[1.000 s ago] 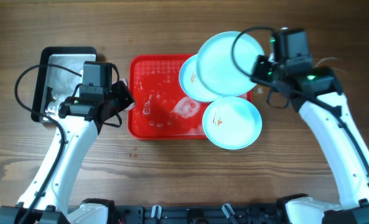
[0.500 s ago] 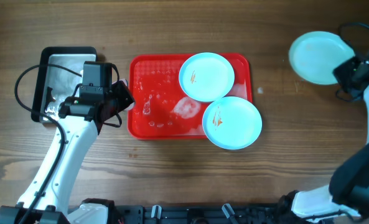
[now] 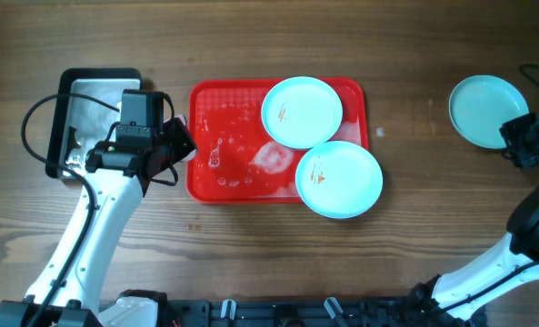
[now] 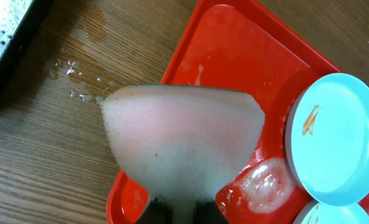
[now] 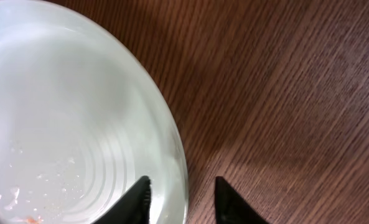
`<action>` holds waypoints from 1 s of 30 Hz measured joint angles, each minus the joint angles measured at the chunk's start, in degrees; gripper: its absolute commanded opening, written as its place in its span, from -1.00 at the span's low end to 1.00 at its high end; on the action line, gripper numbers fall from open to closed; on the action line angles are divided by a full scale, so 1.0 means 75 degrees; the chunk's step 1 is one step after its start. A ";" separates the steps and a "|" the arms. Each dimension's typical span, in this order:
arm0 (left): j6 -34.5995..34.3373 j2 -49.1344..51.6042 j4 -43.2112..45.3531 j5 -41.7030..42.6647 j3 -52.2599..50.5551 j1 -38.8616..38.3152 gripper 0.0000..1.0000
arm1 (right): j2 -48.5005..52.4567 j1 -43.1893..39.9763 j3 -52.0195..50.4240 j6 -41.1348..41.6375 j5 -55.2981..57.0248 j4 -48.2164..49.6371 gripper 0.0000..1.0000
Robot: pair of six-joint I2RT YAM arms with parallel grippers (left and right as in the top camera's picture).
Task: Clean dirty plates on tray and stack at the side
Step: 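Set the plate down on the table's right side, release, then grip the upper plate's rim with the right gripper, tilting it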
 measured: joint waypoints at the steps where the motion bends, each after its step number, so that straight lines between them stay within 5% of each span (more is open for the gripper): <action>1: 0.0000 0.0000 0.0000 0.0000 0.0000 0.0000 -0.92 | 0.0000 0.0000 0.0000 -0.0029 -0.0009 -0.0009 0.15; 6: 0.0003 0.0000 0.0003 0.0000 0.0000 0.0000 -0.92 | -0.0219 0.0003 -0.0023 -0.0064 -0.0417 -0.0819 0.14; 10: 0.0003 0.0000 0.0029 0.0000 0.0000 0.0000 -0.92 | -0.2308 0.0478 -0.0026 -0.0195 -0.0723 -0.2078 0.15; 15: 0.0015 0.0000 0.0038 -0.0003 0.0000 0.0000 -0.92 | -0.4159 0.2734 -0.0023 -0.0764 -0.1343 -0.2608 0.12; 19: 0.0184 0.0000 0.0029 0.0000 0.0000 0.0000 -0.92 | -0.3748 0.5470 -0.0026 -0.0845 -0.1393 -0.1568 0.13; 22: 0.0239 0.0000 0.0015 0.0000 0.0000 0.0000 -0.92 | -0.2833 0.6455 -0.0017 -0.0804 -0.0930 -0.1075 -0.01; 30: 0.0242 0.0003 0.0003 0.0000 0.0000 0.0000 -0.92 | -0.0487 0.6761 -0.0023 -0.0781 -0.0632 0.0050 -0.31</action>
